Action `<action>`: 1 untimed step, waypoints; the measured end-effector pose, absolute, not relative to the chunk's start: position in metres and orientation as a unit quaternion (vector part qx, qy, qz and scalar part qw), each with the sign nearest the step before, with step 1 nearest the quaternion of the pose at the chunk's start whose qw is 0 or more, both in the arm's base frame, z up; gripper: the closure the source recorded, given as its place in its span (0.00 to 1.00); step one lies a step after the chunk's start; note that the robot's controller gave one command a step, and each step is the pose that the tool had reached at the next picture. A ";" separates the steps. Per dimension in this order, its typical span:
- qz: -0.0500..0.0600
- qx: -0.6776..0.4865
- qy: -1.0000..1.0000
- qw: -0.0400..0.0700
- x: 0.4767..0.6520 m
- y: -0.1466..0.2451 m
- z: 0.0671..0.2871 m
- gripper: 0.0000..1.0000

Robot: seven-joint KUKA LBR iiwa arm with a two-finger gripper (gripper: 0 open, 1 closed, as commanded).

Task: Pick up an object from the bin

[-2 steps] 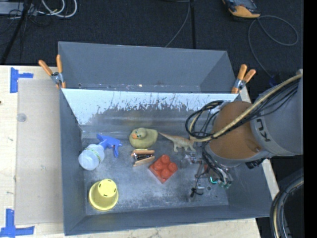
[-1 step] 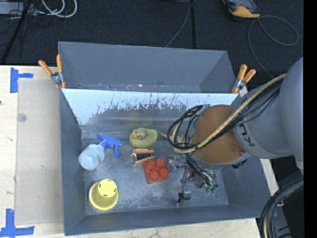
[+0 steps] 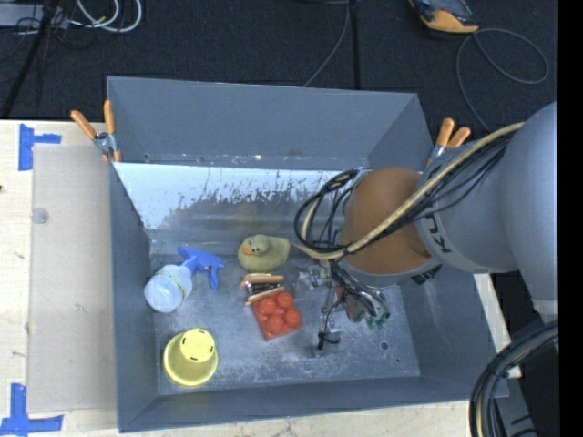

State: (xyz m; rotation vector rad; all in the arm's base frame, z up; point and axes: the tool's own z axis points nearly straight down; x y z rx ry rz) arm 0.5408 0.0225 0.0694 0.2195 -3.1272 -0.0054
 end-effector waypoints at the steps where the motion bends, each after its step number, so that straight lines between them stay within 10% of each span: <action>1: 0.001 0.064 -0.998 -0.001 0.570 0.033 0.071 0.00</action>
Offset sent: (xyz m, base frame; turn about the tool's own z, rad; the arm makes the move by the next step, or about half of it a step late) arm 0.0403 0.0508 0.0006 0.0178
